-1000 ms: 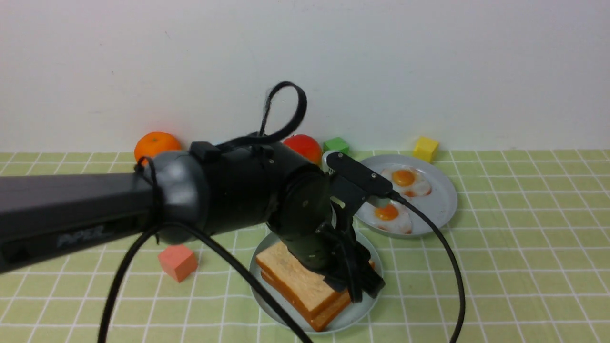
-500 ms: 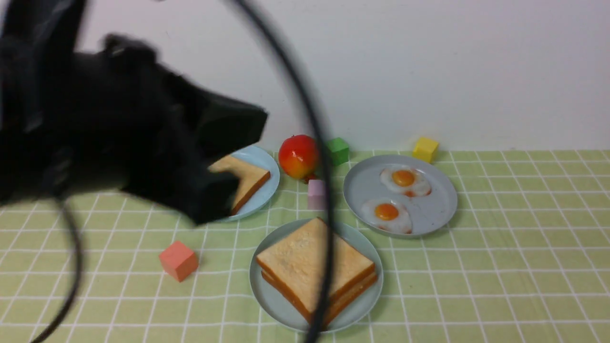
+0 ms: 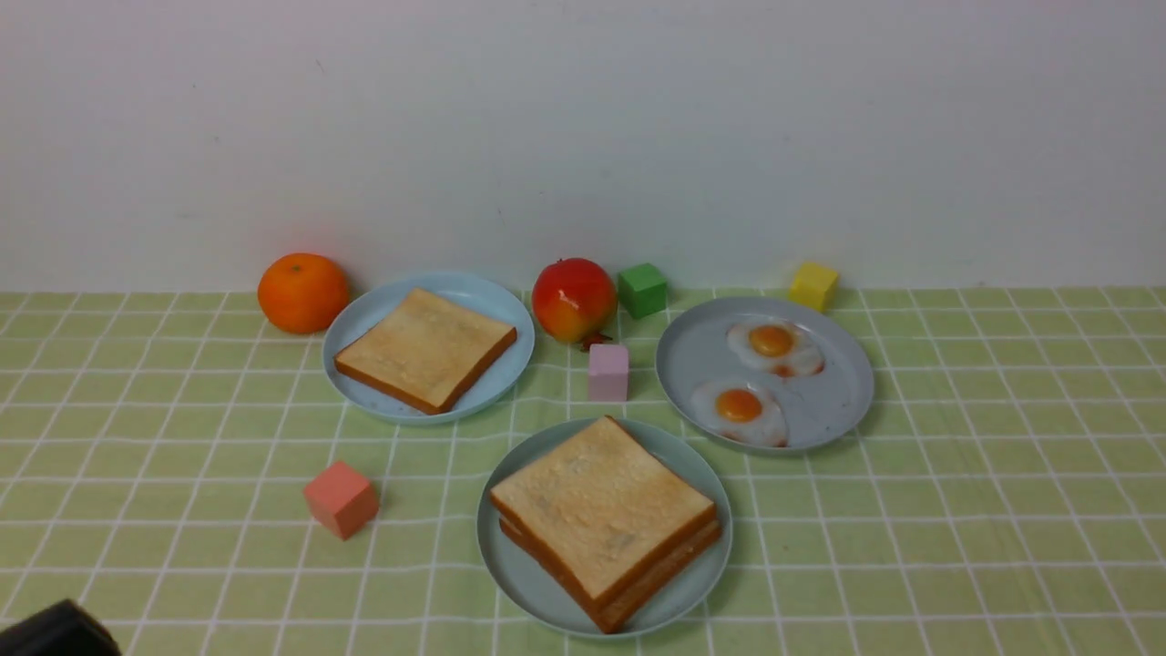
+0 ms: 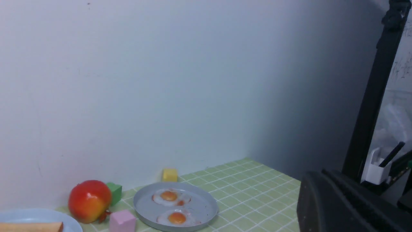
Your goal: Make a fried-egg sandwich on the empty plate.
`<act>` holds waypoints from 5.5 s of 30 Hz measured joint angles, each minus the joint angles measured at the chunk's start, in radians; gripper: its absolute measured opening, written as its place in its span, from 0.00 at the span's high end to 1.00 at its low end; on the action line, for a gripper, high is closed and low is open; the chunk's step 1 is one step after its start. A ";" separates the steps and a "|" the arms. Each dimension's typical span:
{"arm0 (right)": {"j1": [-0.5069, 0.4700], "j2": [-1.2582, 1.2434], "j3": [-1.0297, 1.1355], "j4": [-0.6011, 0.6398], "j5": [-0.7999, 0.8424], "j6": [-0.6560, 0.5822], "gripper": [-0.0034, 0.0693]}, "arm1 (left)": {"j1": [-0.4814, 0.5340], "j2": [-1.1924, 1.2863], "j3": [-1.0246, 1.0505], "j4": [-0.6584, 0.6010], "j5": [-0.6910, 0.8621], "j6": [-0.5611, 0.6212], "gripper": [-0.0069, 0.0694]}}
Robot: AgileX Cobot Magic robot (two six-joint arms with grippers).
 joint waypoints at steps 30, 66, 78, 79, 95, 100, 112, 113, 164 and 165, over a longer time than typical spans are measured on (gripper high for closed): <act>-0.063 -0.115 0.662 -0.223 -0.902 0.215 0.96 | 0.000 -0.012 0.023 -0.008 0.400 0.000 0.93; -0.253 -0.197 0.714 0.056 -0.720 -0.236 0.97 | 0.000 -0.013 0.023 -0.007 0.494 0.000 0.92; -0.250 -0.197 0.712 0.062 -0.710 -0.246 0.97 | 0.000 -0.013 0.023 -0.007 0.499 0.000 0.90; -0.250 -0.197 0.711 0.062 -0.708 -0.247 0.97 | 0.000 -0.013 0.023 -0.007 0.499 0.000 0.90; -0.250 -0.197 0.711 0.062 -0.706 -0.247 0.96 | 0.000 -0.013 0.030 0.035 0.467 0.000 0.88; -0.250 -0.197 0.711 0.062 -0.706 -0.247 0.95 | 0.090 -0.013 0.067 0.105 0.311 -0.051 0.93; -0.250 -0.197 0.711 0.062 -0.705 -0.247 0.94 | 0.733 -0.013 0.175 0.082 0.344 -0.134 0.93; -0.250 -0.197 0.711 0.062 -0.705 -0.247 0.94 | 0.735 -0.013 0.176 0.082 0.352 -0.134 0.93; -0.250 -0.197 0.711 0.062 -0.705 -0.247 0.87 | 0.744 -0.013 0.181 0.082 0.405 -0.157 0.91; -0.250 -0.197 0.711 0.062 -0.705 -0.247 0.87 | 0.744 -0.013 0.181 0.082 0.405 -0.157 0.91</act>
